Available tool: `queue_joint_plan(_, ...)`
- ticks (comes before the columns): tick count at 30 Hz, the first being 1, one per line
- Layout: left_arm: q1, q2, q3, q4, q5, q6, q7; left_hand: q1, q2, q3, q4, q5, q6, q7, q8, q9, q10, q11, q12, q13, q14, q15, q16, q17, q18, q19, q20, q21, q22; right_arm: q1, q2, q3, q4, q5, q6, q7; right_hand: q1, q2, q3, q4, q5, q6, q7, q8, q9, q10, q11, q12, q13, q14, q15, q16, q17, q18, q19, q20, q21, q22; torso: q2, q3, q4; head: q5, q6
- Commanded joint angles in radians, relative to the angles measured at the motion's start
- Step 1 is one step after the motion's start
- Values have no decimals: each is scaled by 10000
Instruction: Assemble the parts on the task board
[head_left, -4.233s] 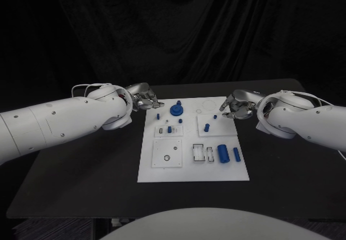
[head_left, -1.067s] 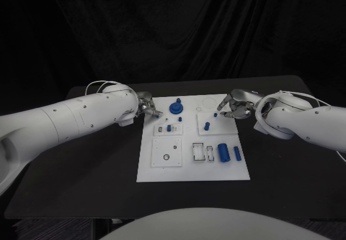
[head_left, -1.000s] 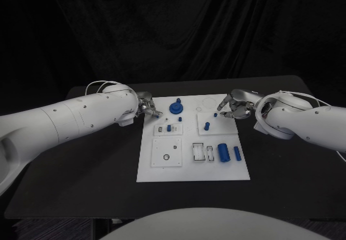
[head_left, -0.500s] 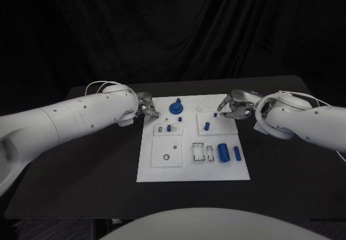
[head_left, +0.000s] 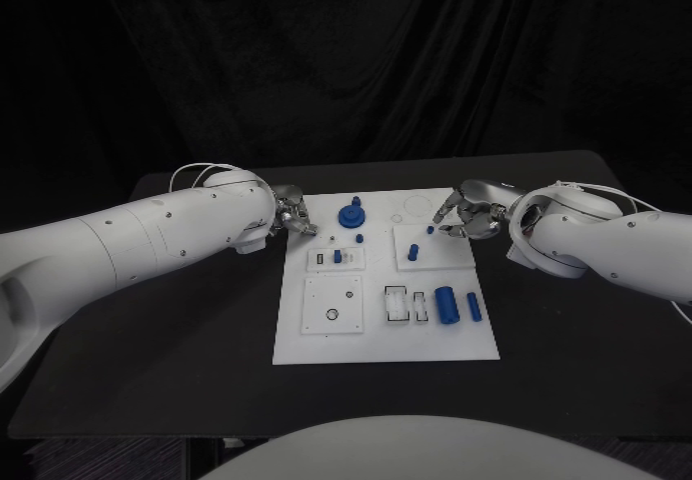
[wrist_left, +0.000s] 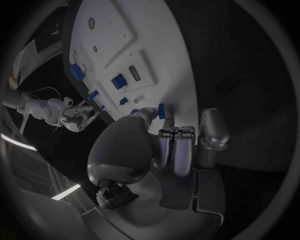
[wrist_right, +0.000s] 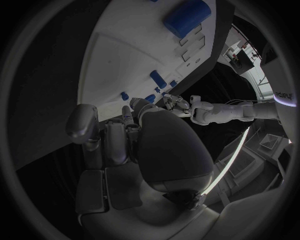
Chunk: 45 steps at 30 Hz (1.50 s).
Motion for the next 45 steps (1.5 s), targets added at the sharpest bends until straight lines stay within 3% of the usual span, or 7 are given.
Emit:
queue_joint_plan(1, -33, -37, 4, 108, 42, -85, 260, 8, -155, 257, -88, 42, 154, -9, 56, 68, 1058, -61, 26, 2631, 1056, -26, 26, 2633, -30, -66, -16, -58, 30, -24, -2, 7, -4, -13, 124, -182, 45, 82, 65, -17, 42, -15, 8, -48, -15, -74, -33, -56, 506, 281, 92, -77, -22, 88, -62, 48, -76, 1214, -1, 0, 4, -4, -2)
queue_joint_plan(5, -37, -124, 4, 257, 42, -277, 396, -17, -268, 526, -191, 51, 319, -53, 134, 143, 1058, -96, 26, 2631, 1056, -53, 26, 2633, -72, 37, -39, 66, 187, -25, -4, 7, -15, -13, 148, -195, 45, 82, 65, -17, 42, -15, 8, -48, -15, -74, -33, -56, 506, 281, 92, -77, -22, 88, -62, 48, -76, 1214, 0, 1, 1, 13, -2)
queue_joint_plan(11, -40, -315, 4, 525, 74, -560, 581, -128, -596, 1334, -625, -83, 701, -166, 325, 361, 1058, -195, 26, 2631, 1056, -132, 26, 2633, -142, 171, -116, 267, 484, -25, -3, 7, -24, -13, 214, -223, 46, 83, 72, -21, 45, -15, 6, -48, -15, -86, -38, -64, 495, 272, 90, -97, -45, 96, -75, 47, -117, 1204, 1, -1, 3, 17, -2)
queue_joint_plan(20, -42, -815, 3, 1172, 1801, -990, 617, -284, -823, 1904, -973, -232, 942, -219, 449, 534, 1058, -238, 26, 2631, 1056, -163, 26, 2633, -188, 219, -148, 388, 689, -26, -45, 7, -9, -13, 228, -246, 48, 82, 80, -28, 46, -11, 3, -47, -15, -114, -46, -87, 462, 260, 86, -125, -75, 104, -90, 46, -161, 1194, 1, -1, 4, 26, -2)
queue_joint_plan(33, -56, -1673, 2, 2419, 2165, -1727, 455, -387, -862, 2172, -1108, -330, 992, -239, 508, 660, 1058, -262, 26, 2631, 1056, -187, 26, 2633, -202, 260, -168, 447, 780, -26, -182, 6, 57, 78, 112, -242, 54, 61, 98, -52, 50, -35, -7, -61, -22, -153, -68, -115, 423, 242, 72, -152, -102, 114, -109, 40, -216, 1182, 1, -2, 3, 67, -2)
queue_joint_plan(38, -121, -1959, 2, 2922, 2178, -2018, 541, -533, -870, 2347, -1143, -594, 953, -226, 498, 729, 1058, -252, 26, 2631, 1056, -184, 26, 2633, -203, 258, -172, 442, 809, -25, -236, 6, 77, 196, 8, -215, 55, 61, 99, -53, 50, -36, -7, -61, -22, -152, -69, -115, 424, 241, 71, -153, -103, 113, -107, 39, -209, 1184, 1, -2, 5, 91, -2)
queue_joint_plan(45, -341, -2268, 2, 3400, 2006, -2602, 834, -697, -855, 2531, -1167, -1089, 889, -207, 458, 800, 1058, -228, 26, 2631, 1056, -161, 26, 2633, -202, 237, -156, 420, 846, -25, -225, 5, 61, 244, -67, -182, 56, 59, 105, -58, 55, -41, -8, -63, -23, -152, -70, -114, 426, 242, 69, -146, -95, 113, -107, 37, -210, 1184, -3, 1, 5, 95, -2)
